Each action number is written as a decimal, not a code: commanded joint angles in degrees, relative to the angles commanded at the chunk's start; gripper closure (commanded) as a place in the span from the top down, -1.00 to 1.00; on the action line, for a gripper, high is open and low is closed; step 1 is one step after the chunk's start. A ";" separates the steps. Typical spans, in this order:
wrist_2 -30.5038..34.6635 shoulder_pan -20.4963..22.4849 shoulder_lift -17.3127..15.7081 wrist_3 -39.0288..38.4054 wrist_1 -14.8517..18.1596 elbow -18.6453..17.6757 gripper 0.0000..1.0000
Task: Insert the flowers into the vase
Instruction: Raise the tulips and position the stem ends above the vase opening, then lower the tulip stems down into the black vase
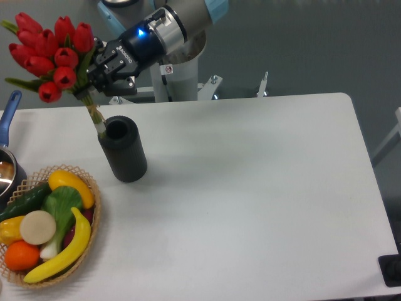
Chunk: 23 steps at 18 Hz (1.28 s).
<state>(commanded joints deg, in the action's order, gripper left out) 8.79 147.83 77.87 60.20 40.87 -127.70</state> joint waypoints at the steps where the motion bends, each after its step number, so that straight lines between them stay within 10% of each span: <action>1: -0.35 0.17 -0.44 0.44 0.00 -0.44 -0.55; 23: -2.02 5.80 -4.48 3.52 0.17 -6.86 -0.52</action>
<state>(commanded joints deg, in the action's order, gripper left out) 6.77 153.63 73.39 63.72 41.04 -134.56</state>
